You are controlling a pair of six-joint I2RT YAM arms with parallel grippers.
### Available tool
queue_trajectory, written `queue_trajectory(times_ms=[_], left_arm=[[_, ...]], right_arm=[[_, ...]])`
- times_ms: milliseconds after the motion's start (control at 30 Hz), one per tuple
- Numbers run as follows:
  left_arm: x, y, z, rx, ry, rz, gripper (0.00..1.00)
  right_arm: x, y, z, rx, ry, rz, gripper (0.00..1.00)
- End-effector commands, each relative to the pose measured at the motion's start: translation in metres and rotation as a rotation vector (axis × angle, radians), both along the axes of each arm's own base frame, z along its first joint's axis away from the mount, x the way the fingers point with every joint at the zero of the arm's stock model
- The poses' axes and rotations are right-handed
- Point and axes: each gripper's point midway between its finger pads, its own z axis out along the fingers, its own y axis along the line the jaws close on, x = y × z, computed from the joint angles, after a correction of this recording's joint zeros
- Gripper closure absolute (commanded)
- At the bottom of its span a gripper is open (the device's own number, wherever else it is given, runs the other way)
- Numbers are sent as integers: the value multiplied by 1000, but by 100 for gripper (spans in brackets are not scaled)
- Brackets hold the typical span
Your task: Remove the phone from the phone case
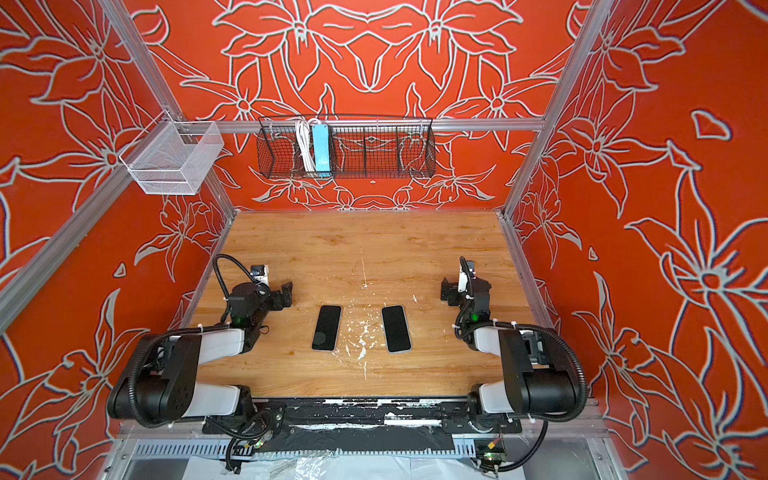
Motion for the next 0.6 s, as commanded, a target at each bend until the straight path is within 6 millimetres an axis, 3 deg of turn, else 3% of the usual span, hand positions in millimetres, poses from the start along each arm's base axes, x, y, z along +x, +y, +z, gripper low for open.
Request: queue_trajectory(times_ms=[0,300,567], left_arm=[[4,0,7,9,-27,-14,3],[3,-1,8,10,-32,-15,3],[-10,1,13,16,-88,1,3]], right_arm=[[1,-1,-1,-3,7,-4,2],[0,0,0,-4,4,3,3],[-15,2,8,-2,-78,14,3]])
